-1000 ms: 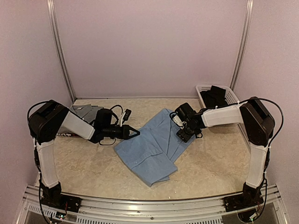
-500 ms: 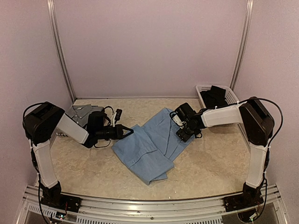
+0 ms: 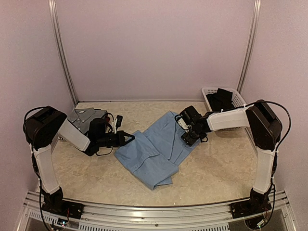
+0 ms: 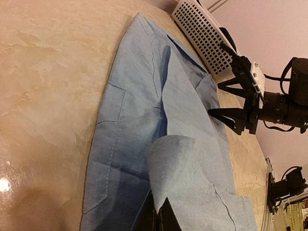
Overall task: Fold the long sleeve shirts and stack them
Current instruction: Smooth out the 2/3-rectangle-folded shirt at the center of the board.
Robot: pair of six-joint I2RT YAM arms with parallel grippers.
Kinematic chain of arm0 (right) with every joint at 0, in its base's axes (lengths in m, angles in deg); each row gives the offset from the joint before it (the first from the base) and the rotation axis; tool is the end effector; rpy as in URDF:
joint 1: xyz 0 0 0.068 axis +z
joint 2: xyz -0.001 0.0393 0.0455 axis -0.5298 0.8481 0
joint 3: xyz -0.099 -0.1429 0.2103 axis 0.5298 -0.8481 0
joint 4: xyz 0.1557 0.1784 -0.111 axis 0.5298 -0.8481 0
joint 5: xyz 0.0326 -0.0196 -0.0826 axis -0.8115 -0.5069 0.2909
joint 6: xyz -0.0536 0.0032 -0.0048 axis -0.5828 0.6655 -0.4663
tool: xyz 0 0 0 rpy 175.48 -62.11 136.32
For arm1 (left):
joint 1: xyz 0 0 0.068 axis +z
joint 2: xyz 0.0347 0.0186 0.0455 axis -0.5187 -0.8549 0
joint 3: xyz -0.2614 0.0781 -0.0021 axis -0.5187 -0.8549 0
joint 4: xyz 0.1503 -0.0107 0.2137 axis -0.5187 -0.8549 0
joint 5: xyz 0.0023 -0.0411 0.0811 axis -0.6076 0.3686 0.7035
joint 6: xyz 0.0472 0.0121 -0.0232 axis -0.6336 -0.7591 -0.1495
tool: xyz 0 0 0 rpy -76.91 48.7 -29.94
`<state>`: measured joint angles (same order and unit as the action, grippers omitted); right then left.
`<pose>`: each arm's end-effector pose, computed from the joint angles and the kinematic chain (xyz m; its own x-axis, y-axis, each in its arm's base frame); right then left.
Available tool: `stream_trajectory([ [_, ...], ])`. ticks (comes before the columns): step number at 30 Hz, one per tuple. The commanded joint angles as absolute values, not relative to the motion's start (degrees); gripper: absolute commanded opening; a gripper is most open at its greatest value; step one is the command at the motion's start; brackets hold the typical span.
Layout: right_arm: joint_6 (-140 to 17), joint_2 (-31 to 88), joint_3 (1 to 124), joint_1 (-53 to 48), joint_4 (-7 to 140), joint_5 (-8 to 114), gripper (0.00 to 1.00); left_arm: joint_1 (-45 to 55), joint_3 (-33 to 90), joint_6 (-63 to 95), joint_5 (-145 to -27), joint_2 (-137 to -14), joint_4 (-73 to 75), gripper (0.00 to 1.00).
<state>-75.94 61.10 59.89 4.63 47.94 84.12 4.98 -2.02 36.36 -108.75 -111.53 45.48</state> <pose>0.3328 0.2299 0.1466 -0.6392 -0.6250 -0.4481 -0.4780 0.7794 -0.4051 0.3091 -0.1730 0.1110 -0.7230 -0.1541 -0.6735 0.4946 0.5651 -0.6603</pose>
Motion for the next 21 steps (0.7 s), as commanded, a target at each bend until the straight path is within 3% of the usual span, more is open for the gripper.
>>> stream_trajectory([
  [1, -75.01, 62.7, 58.71, 4.57, 43.47, 82.78, 0.74, 5.16, -2.79, 35.59, -106.48, -111.15, 45.76, 0.03],
  [12, -75.34, 55.97, 58.56, 6.27, 45.61, 80.98, 0.81, 3.91, 1.94, 30.67, -99.93, -109.37, 34.55, 0.53],
  [21, -72.61, 50.32, 56.15, 12.62, 46.58, 86.39, 0.92, 3.8, 1.09, 29.0, -89.62, -104.57, 28.13, 0.63],
])
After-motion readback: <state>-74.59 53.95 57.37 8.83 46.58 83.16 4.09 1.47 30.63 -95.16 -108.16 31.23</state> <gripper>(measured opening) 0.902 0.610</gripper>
